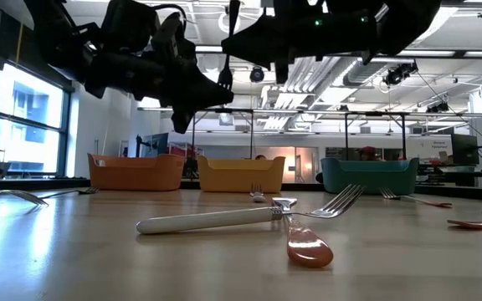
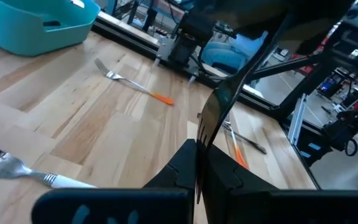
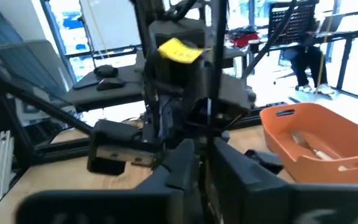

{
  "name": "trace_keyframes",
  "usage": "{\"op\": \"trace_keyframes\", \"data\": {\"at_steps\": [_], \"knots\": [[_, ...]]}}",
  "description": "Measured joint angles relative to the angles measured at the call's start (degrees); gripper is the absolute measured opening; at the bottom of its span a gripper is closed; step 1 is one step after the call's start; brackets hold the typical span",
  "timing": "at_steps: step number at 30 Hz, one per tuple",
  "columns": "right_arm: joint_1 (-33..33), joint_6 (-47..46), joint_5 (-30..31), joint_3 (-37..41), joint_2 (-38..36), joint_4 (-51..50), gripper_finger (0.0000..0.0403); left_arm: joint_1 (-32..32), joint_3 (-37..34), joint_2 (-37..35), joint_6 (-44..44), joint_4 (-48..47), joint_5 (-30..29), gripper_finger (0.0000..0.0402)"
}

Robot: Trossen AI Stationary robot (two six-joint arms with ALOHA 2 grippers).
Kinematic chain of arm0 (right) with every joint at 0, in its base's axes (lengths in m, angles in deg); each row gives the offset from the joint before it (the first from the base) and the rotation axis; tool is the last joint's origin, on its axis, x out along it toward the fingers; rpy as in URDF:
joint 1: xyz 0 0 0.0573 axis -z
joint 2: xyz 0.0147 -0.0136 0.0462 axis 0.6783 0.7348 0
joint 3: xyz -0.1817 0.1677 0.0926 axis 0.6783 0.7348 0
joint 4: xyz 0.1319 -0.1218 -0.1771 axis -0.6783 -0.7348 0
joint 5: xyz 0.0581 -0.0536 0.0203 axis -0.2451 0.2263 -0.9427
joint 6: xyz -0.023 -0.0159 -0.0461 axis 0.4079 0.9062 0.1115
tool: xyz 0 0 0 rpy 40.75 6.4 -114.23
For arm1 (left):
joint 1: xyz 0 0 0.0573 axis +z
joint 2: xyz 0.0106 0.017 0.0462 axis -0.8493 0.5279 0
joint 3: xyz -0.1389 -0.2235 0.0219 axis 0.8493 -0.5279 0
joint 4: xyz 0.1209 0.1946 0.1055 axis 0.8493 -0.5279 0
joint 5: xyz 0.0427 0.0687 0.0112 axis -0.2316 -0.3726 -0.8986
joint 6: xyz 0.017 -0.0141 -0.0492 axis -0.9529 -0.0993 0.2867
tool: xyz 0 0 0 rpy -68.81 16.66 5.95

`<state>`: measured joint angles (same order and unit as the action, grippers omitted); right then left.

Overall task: Sort silverware by color (type)
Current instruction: Put the black fork into the green bin

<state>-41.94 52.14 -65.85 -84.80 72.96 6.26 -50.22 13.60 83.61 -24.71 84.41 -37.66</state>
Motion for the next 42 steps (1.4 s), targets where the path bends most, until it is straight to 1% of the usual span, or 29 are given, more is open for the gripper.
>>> {"op": "trace_keyframes", "data": {"at_steps": [1,3,7,11,23,27,30,34,38,42], "knots": [[0.0,0.12,-0.43,0.0,0.0,-0.06,0.0017,0.0,0.0,0.0,0.01,0.34,0.01,0.0],[0.04,1.29,-1.3,0.0,0.0,0.01,0.0005,-0.04,0.17,0.0,0.03,0.69,0.0,0.0],[0.02,1.53,-1.64,0.0,0.0,0.05,0.0009,-0.04,1.23,0.0,-0.04,0.51,0.0,0.0],[0.03,2.14,-1.61,0.0,0.0,0.09,0.0002,-0.04,2.2,-0.02,0.02,0.25,0.0,0.0005],[0.0,2.62,-1.71,0.02,-0.13,-0.38,0.0,-0.07,2.43,-0.02,0.11,0.15,-0.13,0.0042],[-0.02,4.03,-1.12,0.07,-2.66,-3.21,0.0,-0.02,2.43,-0.02,1.85,-1.4,-0.18,0.0064],[-0.02,5.69,0.44,0.07,-6.17,-7.4,0.0,-0.1,2.43,-0.02,1.29,-1.51,-0.22,0.0081],[-0.02,8.34,4.38,0.07,-12.11,-16.29,0.0,-0.2,2.43,-0.19,-0.37,-1.41,-0.2,0.0102],[0.45,10.74,9.87,0.07,-19.22,-30.01,0.0,-0.22,2.4,-0.19,-2.36,-1.25,-0.17,0.0118],[3.31,9.82,15.95,0.07,-26.1,-45.52,0.0,-0.44,2.4,-0.2,-4.11,-1.17,-0.17,0.0126]]}}
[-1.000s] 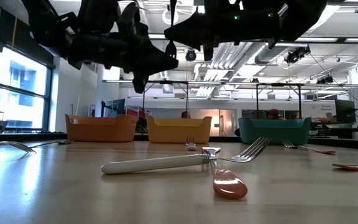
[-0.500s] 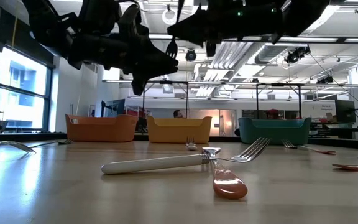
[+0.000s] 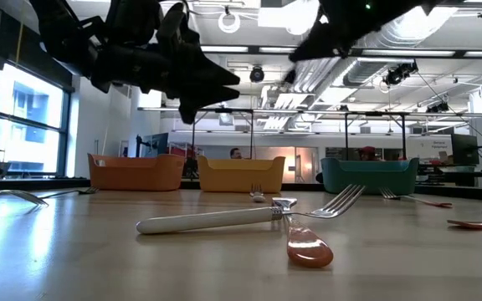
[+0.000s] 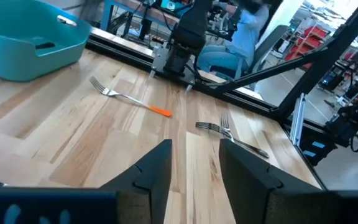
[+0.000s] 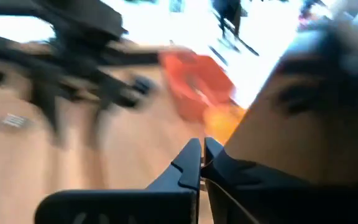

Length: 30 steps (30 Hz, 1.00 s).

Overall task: Sort silverware by color (type)
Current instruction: Put the black fork into the green bin

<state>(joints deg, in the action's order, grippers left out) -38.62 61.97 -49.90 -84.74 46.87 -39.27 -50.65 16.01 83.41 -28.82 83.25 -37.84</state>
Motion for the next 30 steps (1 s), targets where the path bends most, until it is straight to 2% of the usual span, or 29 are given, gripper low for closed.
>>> {"op": "trace_keyframes", "data": {"at_steps": [3,6,13,21,30], "knots": [[3.53,-0.97,3.13,0.0,-3.95,-10.23,0.0,-0.02,0.0,0.02,-0.43,0.02,0.02,0.0127],[8.64,-1.47,3.56,0.0,-6.55,-19.4,0.0,0.0,0.0,0.0,-0.47,-0.01,0.02,0.0127],[21.84,-1.42,3.79,0.0,-6.85,-31.87,0.0,-0.17,0.0,0.0,-0.97,-0.04,0.04,0.0127],[33.44,3.82,3.82,0.02,-2.23,-37.24,0.0,-0.85,-0.02,0.0,-1.54,-0.04,0.07,0.0127],[38.34,8.25,4.46,0.02,6.87,-37.58,0.0,-0.76,-0.02,0.02,-2.0,0.0,-0.09,0.0127]]}}
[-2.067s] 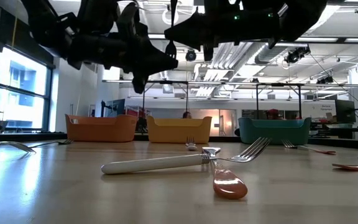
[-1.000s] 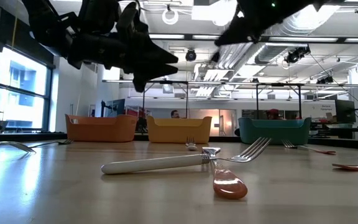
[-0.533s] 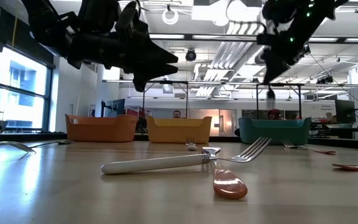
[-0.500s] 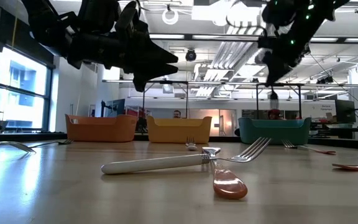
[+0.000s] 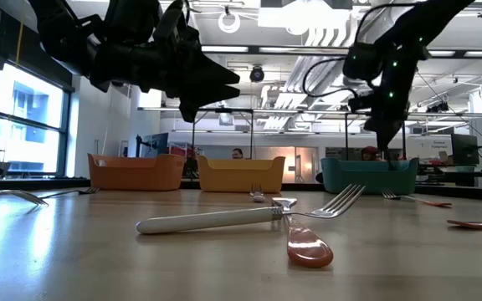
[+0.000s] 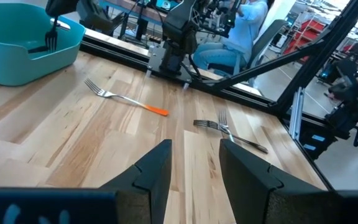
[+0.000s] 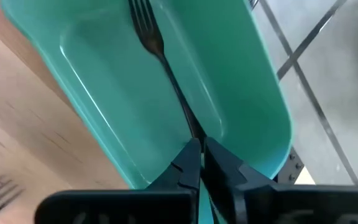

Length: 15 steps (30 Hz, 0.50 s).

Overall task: Sort silverware by color (type)
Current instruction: Put the black fork into the green bin

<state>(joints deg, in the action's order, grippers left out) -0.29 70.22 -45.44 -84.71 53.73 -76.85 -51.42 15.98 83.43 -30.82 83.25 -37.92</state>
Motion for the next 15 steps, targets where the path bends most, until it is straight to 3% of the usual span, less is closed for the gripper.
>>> {"op": "trace_keyframes", "data": {"at_steps": [8,15], "knots": [[0.03,1.61,0.29,0.0,4.16,3.13,0.0005,0.0,0.0,-0.01,-0.85,0.02,-0.1,0.0127],[-0.08,-0.02,0.46,0.0,4.61,5.14,0.0083,0.0,0.0,-0.02,-2.55,-0.03,-0.15,0.0127]]}}
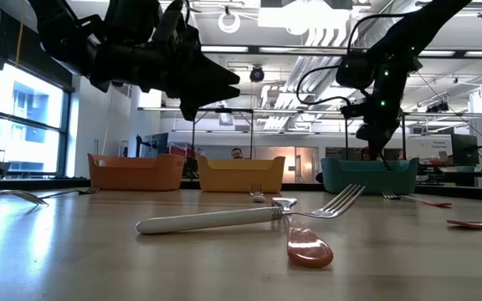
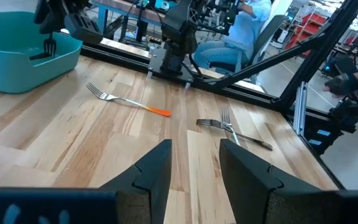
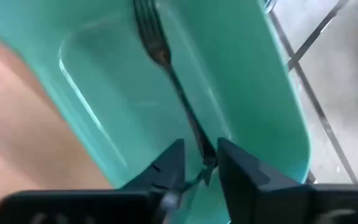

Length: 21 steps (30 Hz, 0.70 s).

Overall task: Sort silverware by color (type)
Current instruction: Put the black fork into the green bin, then put the orange fork into the yellow bin

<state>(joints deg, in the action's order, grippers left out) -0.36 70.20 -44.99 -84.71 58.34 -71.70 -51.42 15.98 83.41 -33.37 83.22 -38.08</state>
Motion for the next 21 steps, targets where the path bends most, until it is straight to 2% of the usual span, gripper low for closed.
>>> {"op": "trace_keyframes", "data": {"at_steps": [3,6,9,15,21], "knots": [[0.03,-0.03,1.32,0.0,-0.01,2.17,0.0113,0.08,0.0,0.0,-1.25,-0.92,-0.03,0.0127],[0.02,0.47,1.12,0.0,-0.15,3.53,0.0118,1.29,-0.04,0.0,-2.06,-1.47,-0.22,0.0127],[0.02,0.9,0.32,0.0,-0.15,4.16,0.0097,3.59,-0.04,0.0,-2.8,-2.08,-0.32,0.0127],[0.04,-2.69,-5.1,0.0,-0.15,3.42,0.0014,8.26,-0.04,0.0,0.22,-2.59,-1.38,0.0127],[0.72,-10.73,-12.97,0.0,-0.15,3.14,0.0012,11.32,-0.04,0.0,3.2,-5.2,-1.16,0.0126]]}}
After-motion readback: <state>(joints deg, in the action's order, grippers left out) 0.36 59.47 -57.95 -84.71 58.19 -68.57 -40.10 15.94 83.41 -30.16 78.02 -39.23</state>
